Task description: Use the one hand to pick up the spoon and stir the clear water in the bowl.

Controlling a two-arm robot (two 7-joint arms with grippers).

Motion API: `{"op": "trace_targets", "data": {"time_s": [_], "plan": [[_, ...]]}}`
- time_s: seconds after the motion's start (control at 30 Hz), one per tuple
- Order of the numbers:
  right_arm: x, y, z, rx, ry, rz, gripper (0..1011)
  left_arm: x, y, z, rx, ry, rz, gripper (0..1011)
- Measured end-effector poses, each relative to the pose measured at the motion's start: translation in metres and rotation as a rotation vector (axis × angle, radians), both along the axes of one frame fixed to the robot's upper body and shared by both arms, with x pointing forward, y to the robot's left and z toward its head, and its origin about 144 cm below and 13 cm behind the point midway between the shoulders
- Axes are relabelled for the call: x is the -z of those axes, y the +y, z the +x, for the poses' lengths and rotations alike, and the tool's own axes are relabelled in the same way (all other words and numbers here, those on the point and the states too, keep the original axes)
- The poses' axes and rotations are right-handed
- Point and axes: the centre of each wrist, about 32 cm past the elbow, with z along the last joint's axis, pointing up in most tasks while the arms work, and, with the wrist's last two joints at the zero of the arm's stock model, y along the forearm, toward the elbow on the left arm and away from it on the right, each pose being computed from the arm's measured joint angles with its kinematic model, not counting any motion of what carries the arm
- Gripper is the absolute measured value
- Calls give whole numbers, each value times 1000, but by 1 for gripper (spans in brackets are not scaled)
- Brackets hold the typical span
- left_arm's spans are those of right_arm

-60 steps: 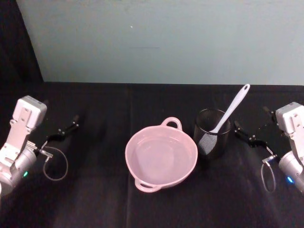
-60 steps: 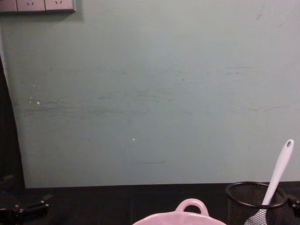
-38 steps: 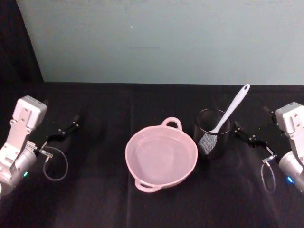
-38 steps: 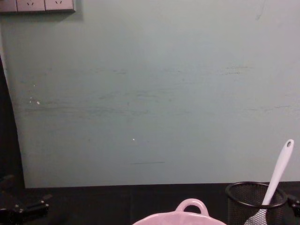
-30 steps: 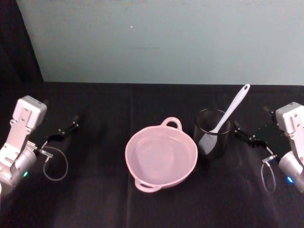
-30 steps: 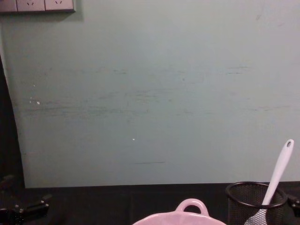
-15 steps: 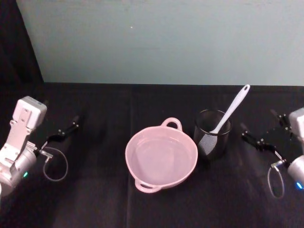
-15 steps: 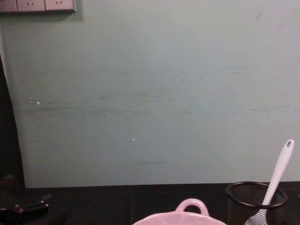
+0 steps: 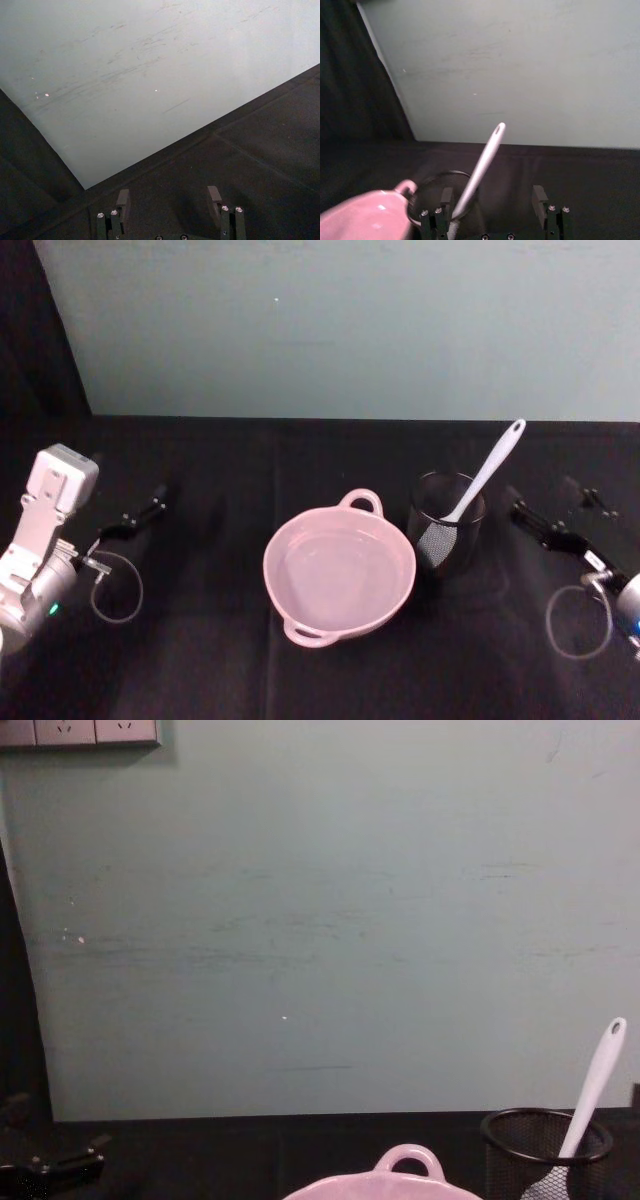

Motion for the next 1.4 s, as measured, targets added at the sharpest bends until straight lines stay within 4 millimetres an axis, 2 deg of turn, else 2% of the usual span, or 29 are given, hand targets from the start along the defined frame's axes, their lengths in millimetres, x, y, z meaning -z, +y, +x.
{"op": "trace_targets", "data": {"time_s": [0.2, 0.43, 0.73, 0.87, 1.03, 1.07, 1.1, 1.23, 1.4], "plan": [[1, 8, 17, -34, 75, 170, 1003, 0, 0, 0, 0, 0, 0, 1005], [6, 15, 46, -82, 122, 351, 1003, 0, 0, 0, 0, 0, 0, 1005], [14, 18, 62, -109, 125, 444, 990, 0, 0, 0, 0, 0, 0, 1005], [16, 19, 63, -115, 113, 450, 913, 0, 0, 0, 0, 0, 0, 1005], [17, 19, 64, -117, 104, 442, 741, 0, 0, 0, 0, 0, 0, 1005], [17, 19, 64, -117, 104, 441, 741, 0, 0, 0, 0, 0, 0, 1005], [16, 19, 64, -118, 104, 439, 683, 0, 0, 0, 0, 0, 0, 1005], [14, 19, 63, -124, 95, 428, 593, 0, 0, 0, 0, 0, 0, 1005], [12, 19, 62, -129, 85, 411, 400, 0, 0, 0, 0, 0, 0, 1005]]}}
